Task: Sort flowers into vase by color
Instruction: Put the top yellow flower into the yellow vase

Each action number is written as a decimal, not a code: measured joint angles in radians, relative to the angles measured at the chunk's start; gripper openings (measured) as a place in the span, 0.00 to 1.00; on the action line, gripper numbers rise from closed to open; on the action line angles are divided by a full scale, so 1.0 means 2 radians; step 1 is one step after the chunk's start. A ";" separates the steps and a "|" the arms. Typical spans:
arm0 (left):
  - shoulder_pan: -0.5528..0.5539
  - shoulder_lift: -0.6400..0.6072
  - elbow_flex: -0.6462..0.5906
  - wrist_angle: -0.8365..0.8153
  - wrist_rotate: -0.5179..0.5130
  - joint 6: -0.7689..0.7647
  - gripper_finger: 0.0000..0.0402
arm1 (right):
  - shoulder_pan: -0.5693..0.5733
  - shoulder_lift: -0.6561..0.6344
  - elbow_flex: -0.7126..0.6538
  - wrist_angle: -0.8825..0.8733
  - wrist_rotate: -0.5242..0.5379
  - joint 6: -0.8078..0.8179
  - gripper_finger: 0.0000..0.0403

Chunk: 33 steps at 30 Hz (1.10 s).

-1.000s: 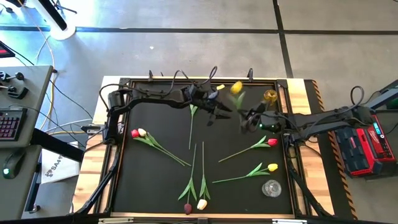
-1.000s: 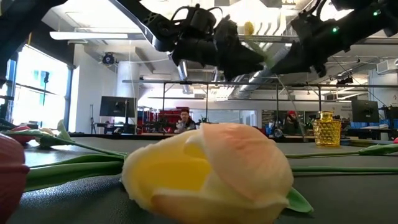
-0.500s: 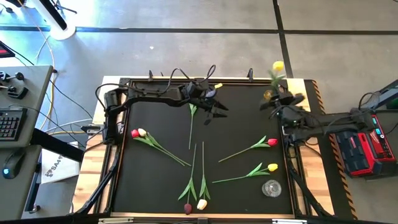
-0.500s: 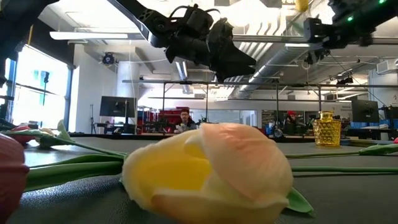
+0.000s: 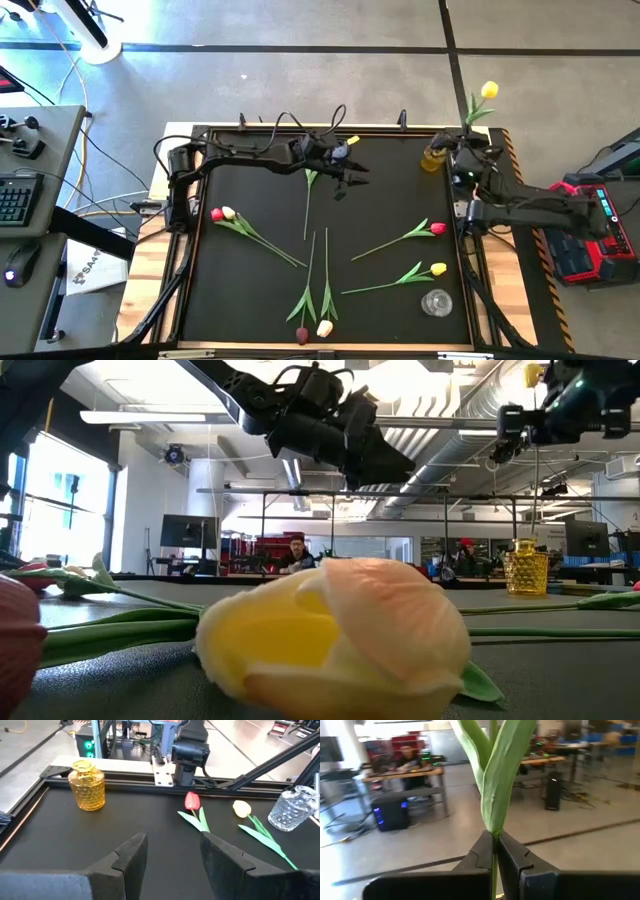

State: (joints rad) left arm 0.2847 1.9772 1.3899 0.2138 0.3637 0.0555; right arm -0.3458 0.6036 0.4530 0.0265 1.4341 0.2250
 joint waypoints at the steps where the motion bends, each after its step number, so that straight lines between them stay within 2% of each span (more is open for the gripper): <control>1: -0.001 0.000 0.000 0.000 0.000 0.000 0.42 | -0.012 0.006 0.000 0.000 -0.008 0.004 0.00; 11: -0.005 0.000 0.000 -0.003 0.000 0.000 0.42 | -0.087 0.052 0.000 0.047 -0.054 0.010 0.00; 18: -0.005 0.000 0.000 -0.003 0.000 0.004 0.42 | -0.103 0.069 0.000 0.100 -0.089 -0.042 0.00; 22: -0.005 0.000 0.000 -0.003 0.000 0.005 0.42 | -0.103 0.069 0.000 0.113 -0.091 -0.061 0.00; 25: -0.005 0.000 0.000 -0.003 0.000 0.011 0.42 | -0.103 0.069 0.000 0.101 -0.102 -0.065 0.00; 33: -0.005 0.000 0.000 -0.001 0.000 0.013 0.42 | -0.103 0.109 0.000 0.044 -0.112 0.006 0.00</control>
State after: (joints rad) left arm 0.2749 1.9774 1.3899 0.2109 0.3630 0.0824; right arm -0.5522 0.8225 0.4534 0.1138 1.2100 0.2363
